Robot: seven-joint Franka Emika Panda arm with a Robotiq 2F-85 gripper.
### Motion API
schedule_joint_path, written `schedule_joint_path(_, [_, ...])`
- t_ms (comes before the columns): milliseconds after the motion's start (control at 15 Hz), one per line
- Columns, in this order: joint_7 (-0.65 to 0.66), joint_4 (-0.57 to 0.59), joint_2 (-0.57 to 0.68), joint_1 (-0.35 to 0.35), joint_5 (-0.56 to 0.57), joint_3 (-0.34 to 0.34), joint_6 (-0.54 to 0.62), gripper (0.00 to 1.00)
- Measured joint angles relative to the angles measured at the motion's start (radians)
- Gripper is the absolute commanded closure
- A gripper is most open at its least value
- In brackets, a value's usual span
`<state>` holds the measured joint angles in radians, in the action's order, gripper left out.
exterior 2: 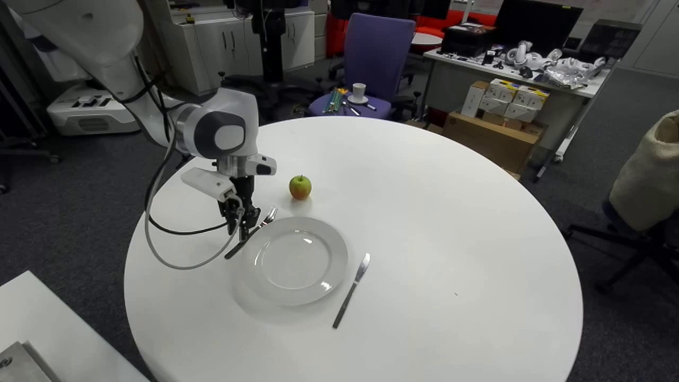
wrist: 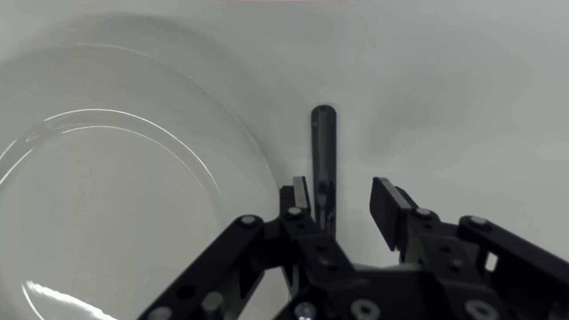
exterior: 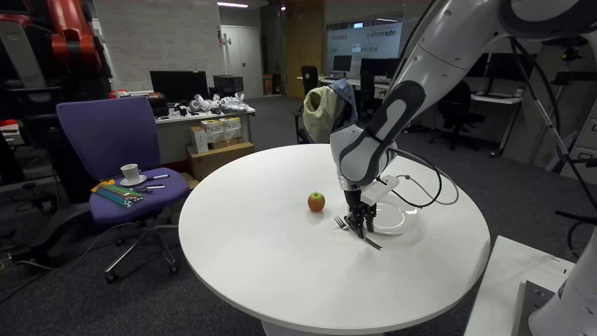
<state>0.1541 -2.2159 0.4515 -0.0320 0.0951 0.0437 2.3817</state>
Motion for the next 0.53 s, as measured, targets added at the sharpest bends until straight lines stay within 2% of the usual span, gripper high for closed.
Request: schedule_joint_path(533, [0.000, 0.000, 0.032, -0.006, 0.000, 0.000, 0.000, 0.55])
